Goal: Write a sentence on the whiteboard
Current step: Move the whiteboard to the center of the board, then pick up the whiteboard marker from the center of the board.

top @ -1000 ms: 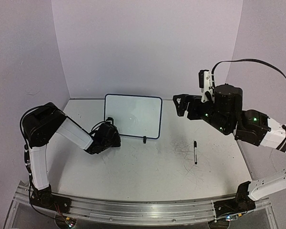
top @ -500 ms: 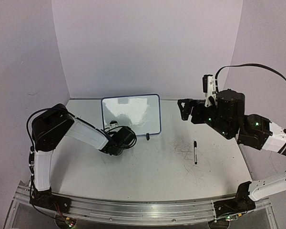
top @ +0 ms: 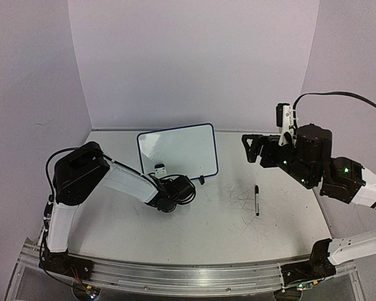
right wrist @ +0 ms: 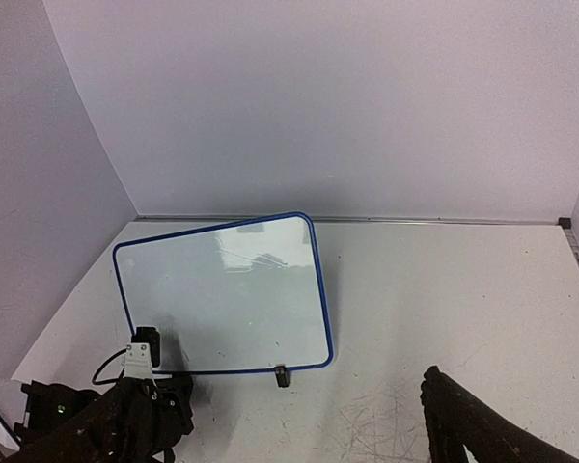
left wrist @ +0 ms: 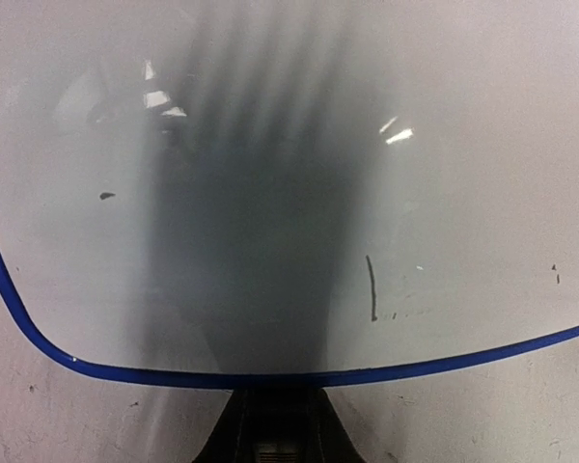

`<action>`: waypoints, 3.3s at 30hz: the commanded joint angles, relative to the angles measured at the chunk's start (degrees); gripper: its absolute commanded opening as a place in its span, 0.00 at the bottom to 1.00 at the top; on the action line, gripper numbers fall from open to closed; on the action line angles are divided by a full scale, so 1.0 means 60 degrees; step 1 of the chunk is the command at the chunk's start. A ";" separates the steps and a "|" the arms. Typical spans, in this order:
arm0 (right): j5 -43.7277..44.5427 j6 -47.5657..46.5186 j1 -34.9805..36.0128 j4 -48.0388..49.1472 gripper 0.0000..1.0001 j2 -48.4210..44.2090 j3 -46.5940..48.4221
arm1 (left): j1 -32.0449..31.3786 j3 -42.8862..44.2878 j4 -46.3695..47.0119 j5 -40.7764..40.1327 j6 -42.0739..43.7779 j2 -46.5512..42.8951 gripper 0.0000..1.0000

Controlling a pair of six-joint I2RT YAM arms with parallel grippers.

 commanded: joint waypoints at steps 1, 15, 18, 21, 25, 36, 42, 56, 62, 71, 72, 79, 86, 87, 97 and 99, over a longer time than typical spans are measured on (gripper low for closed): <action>-0.0100 -0.0139 -0.0066 0.0194 0.98 -0.0198 -0.0122 | -0.0517 0.0645 -0.0281 -0.0081 -0.0104 0.0276 0.00; -0.0120 -0.0337 -0.0089 0.0086 0.98 -0.0695 -0.0641 | -0.1702 0.1339 -0.1571 -0.0335 -0.1271 0.0499 0.00; -0.0117 -0.0274 -0.0091 0.0083 0.98 -0.0886 -0.0836 | -0.1999 0.1406 -0.2331 -0.0388 -0.1786 0.0505 0.00; -0.0155 -0.0227 -0.0091 0.0086 0.98 -0.1119 -0.1036 | -0.2116 0.1169 -0.2600 -0.0190 -0.2403 0.0306 0.00; -0.0092 -0.0201 -0.0091 0.0155 0.98 -0.1346 -0.1282 | -0.2252 0.1084 -0.2690 -0.0296 -0.2652 0.0209 0.00; -0.0392 0.0224 -0.1424 -0.0344 0.98 -0.0212 -0.1426 | -0.2268 0.0864 -0.2689 0.0061 -0.2336 -0.0072 0.21; -0.1585 0.0703 -0.3260 -0.0391 0.97 0.1045 -0.1734 | -0.2278 0.0267 -0.2659 0.0364 -0.1736 -0.0718 0.45; -0.4029 0.0915 -0.5017 0.0026 0.79 0.4947 -0.1506 | -0.2916 -0.2373 -0.0312 0.0821 0.0787 -0.3895 0.89; -0.4284 0.1413 -0.5041 0.0145 0.64 0.5819 -0.1432 | -0.2913 -0.3723 0.2601 0.2523 0.3734 -0.5881 0.97; -0.3864 0.2044 -0.5040 0.0470 0.45 0.5873 -0.2160 | -0.2497 -0.3285 0.3098 0.3634 0.6760 -0.7428 0.98; -0.3807 0.2097 -0.5039 0.0487 0.44 0.5889 -0.2215 | -0.2320 -0.3270 0.3080 0.3807 0.6823 -0.7532 0.98; -0.3717 0.2247 -0.5024 0.0590 0.35 0.6157 -0.2211 | -0.1231 -0.3047 0.3079 0.4846 0.6962 -0.8190 0.98; -0.3683 0.2192 -0.5007 0.0692 0.13 0.6247 -0.2172 | -0.1103 -0.2377 0.2912 0.4956 0.7194 -0.8256 0.98; -0.3660 0.2185 -0.5000 0.0724 0.10 0.6183 -0.2202 | -0.1093 -0.2316 0.2881 0.4969 0.7185 -0.8231 0.98; -0.3931 0.0325 -0.4804 0.0850 0.00 0.2642 -0.2540 | -0.0280 -0.1287 0.2695 0.6942 0.6229 -0.7684 0.99; -0.4719 -0.0451 -0.4707 0.0963 0.00 0.1735 -0.2478 | 0.0101 -0.1003 0.2742 0.8211 0.5833 -0.7408 0.99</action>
